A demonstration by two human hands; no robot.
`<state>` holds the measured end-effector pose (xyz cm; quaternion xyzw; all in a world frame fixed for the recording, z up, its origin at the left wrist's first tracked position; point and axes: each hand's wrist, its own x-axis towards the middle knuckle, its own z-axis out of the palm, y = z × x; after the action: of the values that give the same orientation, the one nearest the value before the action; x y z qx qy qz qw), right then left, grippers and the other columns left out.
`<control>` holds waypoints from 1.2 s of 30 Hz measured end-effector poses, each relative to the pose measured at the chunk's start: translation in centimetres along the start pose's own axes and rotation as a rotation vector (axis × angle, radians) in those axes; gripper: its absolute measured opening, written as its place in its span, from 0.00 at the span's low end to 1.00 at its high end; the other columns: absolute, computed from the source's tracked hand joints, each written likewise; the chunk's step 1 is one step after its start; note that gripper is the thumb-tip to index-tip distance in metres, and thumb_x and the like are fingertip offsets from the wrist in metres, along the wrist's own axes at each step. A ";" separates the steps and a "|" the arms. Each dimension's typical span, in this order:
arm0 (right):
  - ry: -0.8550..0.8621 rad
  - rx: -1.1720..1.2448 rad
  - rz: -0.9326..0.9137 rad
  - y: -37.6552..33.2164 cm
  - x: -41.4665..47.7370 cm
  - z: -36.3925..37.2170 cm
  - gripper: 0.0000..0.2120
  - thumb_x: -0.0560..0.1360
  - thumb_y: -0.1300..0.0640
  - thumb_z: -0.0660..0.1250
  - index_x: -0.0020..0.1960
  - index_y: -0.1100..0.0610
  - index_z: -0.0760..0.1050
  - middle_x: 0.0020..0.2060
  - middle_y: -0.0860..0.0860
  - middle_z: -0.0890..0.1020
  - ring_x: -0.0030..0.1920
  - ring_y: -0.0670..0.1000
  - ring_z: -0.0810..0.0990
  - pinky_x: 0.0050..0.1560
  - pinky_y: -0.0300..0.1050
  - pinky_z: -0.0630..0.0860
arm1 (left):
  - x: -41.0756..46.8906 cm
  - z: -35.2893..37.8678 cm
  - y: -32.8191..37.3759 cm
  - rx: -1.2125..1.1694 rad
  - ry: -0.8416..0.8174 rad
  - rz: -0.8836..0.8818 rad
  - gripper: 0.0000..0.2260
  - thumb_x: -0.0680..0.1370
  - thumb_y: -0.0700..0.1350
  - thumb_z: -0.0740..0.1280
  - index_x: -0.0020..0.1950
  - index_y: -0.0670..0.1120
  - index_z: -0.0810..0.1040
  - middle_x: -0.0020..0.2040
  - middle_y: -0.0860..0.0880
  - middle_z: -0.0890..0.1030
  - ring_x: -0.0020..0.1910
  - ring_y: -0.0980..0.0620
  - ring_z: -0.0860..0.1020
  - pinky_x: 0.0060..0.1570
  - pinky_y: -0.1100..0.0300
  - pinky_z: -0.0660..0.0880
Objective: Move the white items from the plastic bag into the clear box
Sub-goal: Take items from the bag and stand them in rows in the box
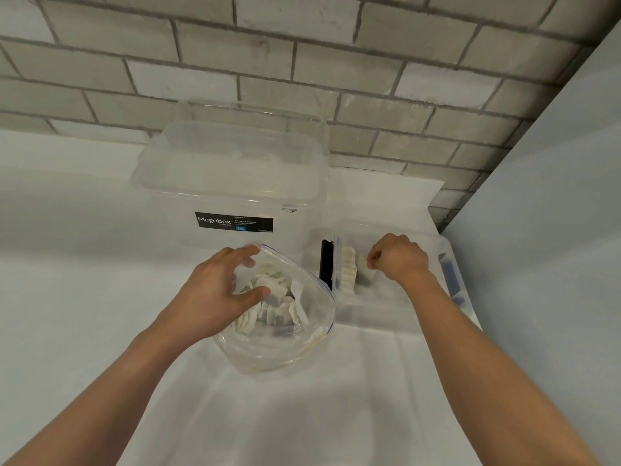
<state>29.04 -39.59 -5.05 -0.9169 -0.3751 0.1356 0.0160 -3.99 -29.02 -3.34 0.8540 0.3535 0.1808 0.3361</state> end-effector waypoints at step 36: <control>0.140 -0.026 -0.375 -15.4 -9.6 8.1 0.15 0.76 0.67 0.63 0.60 0.58 0.78 0.50 0.57 0.82 0.50 0.61 0.82 0.45 0.50 0.75 | -0.6 -0.4 -0.4 -0.081 -0.107 0.182 0.24 0.76 0.37 0.66 0.71 0.52 0.72 0.57 0.56 0.77 0.36 0.56 0.75 0.44 0.75 0.68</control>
<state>9.83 -35.73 -8.58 -0.8383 -0.5389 0.0614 0.0553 -4.80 -29.09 -3.35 0.8767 0.2484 0.1791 0.3710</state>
